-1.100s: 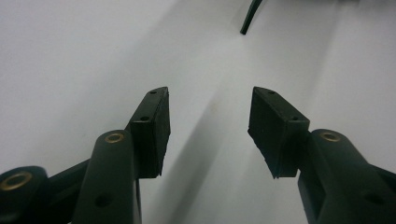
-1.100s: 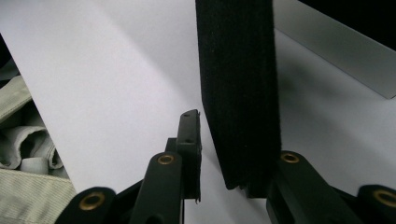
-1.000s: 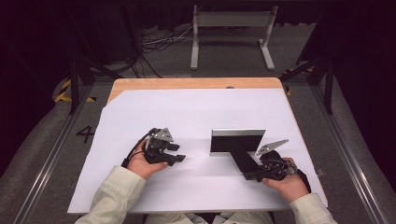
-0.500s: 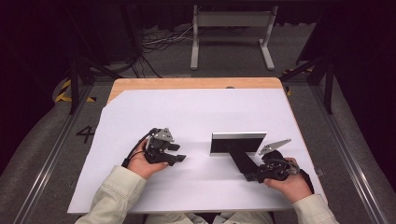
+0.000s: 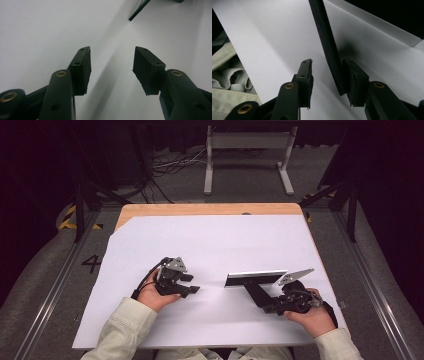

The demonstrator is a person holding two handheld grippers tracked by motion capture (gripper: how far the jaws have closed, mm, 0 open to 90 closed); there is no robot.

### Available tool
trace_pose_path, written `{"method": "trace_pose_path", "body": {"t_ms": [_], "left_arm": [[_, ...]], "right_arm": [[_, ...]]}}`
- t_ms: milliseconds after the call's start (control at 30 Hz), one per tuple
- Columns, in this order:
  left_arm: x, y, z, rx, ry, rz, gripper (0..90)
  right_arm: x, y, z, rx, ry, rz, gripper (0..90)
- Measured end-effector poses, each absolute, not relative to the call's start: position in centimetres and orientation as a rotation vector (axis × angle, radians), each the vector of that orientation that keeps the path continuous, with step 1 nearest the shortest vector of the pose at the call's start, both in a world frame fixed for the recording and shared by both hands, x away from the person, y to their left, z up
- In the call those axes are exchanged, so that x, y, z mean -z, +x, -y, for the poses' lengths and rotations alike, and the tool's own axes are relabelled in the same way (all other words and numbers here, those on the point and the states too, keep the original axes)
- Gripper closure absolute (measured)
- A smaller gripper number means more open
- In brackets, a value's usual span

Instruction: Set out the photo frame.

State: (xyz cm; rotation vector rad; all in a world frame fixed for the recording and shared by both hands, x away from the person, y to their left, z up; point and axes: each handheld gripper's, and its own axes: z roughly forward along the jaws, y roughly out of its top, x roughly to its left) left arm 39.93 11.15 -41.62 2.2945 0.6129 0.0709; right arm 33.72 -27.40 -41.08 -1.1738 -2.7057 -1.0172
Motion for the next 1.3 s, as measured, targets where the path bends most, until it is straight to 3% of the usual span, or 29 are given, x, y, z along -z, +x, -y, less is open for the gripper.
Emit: {"method": "trace_pose_path", "body": {"t_ms": [667,1033,1300], "left_arm": [[41.0,40.4,-10.2,-0.100,2.225,-0.577,52.0],[41.2,40.4,-10.1,-0.168,2.183,-0.580,51.4],[41.3,40.3,-9.3,-0.167,2.163,-0.550,56.2]], "right_arm": [[37.8,32.1,30.5,1.219,-1.186,2.758,62.2],[37.0,31.8,32.0,1.298,-1.196,2.860,72.4],[37.2,32.1,32.8,1.331,-1.219,2.914,81.4]]}}
